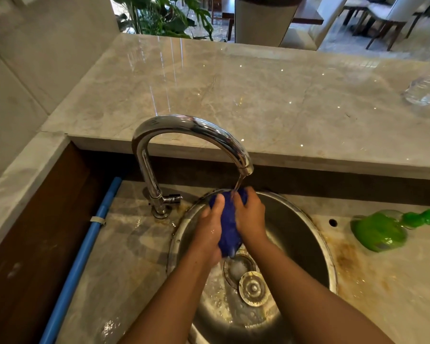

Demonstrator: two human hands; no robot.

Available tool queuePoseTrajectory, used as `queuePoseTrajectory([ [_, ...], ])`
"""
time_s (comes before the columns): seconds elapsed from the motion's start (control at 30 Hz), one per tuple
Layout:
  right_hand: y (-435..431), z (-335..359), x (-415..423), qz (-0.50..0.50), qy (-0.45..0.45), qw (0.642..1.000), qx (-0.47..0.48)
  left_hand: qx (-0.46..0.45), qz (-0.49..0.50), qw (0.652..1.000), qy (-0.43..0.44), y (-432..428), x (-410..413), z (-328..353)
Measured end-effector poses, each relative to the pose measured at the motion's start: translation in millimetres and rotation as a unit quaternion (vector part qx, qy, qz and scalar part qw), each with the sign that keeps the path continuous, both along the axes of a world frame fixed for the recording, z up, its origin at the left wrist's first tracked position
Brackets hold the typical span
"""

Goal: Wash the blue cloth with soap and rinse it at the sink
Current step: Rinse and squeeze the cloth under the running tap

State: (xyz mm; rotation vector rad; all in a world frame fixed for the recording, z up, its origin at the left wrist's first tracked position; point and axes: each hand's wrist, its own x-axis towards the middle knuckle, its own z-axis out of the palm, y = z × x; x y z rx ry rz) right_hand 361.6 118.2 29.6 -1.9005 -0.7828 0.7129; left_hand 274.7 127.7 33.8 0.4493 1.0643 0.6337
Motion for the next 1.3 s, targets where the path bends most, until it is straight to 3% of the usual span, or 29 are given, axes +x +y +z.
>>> queuePoseTrajectory([
  [0.07, 2, -3, 8, -0.028, 0.049, 0.998, -0.018, 0.026, -0.004, 1.0, -0.017, 4, -6, 4],
  [0.17, -2, -1, 19, -0.103, 0.208, 0.973, 0.003, 0.078, -0.008, 0.996, -0.047, 17, -18, 6],
  [0.33, -6, 7, 27, -0.08, 0.332, 0.937, 0.067, 0.142, -0.088, 0.973, 0.158, 29, -25, 3],
  [0.37, -4, 7, 27, -0.078, 0.376, 0.92, 0.081, 0.126, -0.106, 0.973, 0.164, 29, -25, 4],
  [0.47, 1, 10, 26, -0.106, 0.521, 0.839, 0.112, -0.013, -0.132, 0.99, 0.051, 26, -24, 4],
  [0.53, 0, 10, 25, -0.11, 0.569, 0.806, 0.121, -0.08, -0.162, 0.983, 0.014, 22, -22, 6],
  [0.6, -3, 12, 26, -0.084, 0.57, 0.808, 0.127, -0.084, -0.156, 0.984, 0.001, 21, -21, 5],
  [0.7, -10, 13, 36, -0.054, 0.513, 0.85, 0.107, -0.023, -0.105, 0.994, -0.017, 28, -25, 4],
  [0.87, -15, 1, 35, -0.061, 0.459, 0.883, 0.081, 0.074, -0.075, 0.993, 0.054, 35, -22, 11],
  [0.97, -14, -1, 20, -0.064, 0.504, 0.861, 0.011, 0.118, -0.058, 0.988, 0.081, 31, -8, 17],
  [1.1, -15, 3, 12, -0.085, 0.625, 0.773, -0.07, 0.146, -0.093, 0.979, 0.108, 18, -3, 24],
  [1.17, -17, 7, 14, -0.082, 0.632, 0.767, -0.071, 0.146, -0.079, 0.981, 0.102, 17, -7, 23],
  [1.23, -17, 10, 15, -0.083, 0.586, 0.804, -0.053, 0.141, -0.046, 0.983, 0.108, 22, -12, 23],
  [1.3, -19, 13, 14, -0.093, 0.454, 0.886, 0.006, 0.138, -0.039, 0.981, 0.129, 25, -13, 18],
])
